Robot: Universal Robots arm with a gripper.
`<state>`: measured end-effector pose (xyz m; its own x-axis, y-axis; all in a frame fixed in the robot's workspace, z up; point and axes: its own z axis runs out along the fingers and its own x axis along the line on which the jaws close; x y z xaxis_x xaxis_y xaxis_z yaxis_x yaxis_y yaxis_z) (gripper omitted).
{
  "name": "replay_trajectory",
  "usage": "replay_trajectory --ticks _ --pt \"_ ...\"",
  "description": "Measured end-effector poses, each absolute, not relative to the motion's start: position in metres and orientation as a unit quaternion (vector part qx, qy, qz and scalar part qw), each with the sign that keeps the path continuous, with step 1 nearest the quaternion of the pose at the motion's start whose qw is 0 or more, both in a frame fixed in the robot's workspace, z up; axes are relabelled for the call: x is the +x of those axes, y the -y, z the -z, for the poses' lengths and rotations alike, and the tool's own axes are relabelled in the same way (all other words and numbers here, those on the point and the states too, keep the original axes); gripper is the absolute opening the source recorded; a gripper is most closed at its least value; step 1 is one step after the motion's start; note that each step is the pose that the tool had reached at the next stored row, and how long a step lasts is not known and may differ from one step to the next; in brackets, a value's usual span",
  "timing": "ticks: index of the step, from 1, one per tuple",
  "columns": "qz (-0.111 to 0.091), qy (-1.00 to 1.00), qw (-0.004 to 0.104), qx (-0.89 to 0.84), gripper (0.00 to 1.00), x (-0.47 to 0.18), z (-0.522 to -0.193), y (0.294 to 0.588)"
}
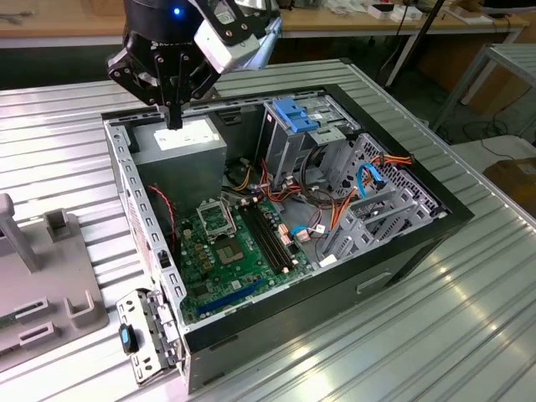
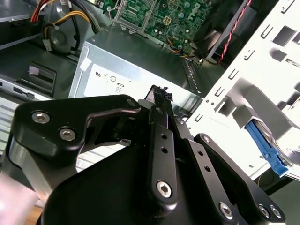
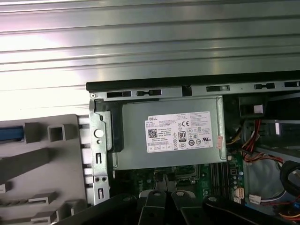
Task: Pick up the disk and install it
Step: 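Reach for the disk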
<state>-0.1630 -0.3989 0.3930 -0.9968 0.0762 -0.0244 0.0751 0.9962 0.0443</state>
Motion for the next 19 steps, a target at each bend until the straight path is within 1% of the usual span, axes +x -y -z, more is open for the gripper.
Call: replay_trajectory --ticks 19 --pt "-0.022 -0.999 0.013 0.038 0.11 -0.198 -0.392 0.399"
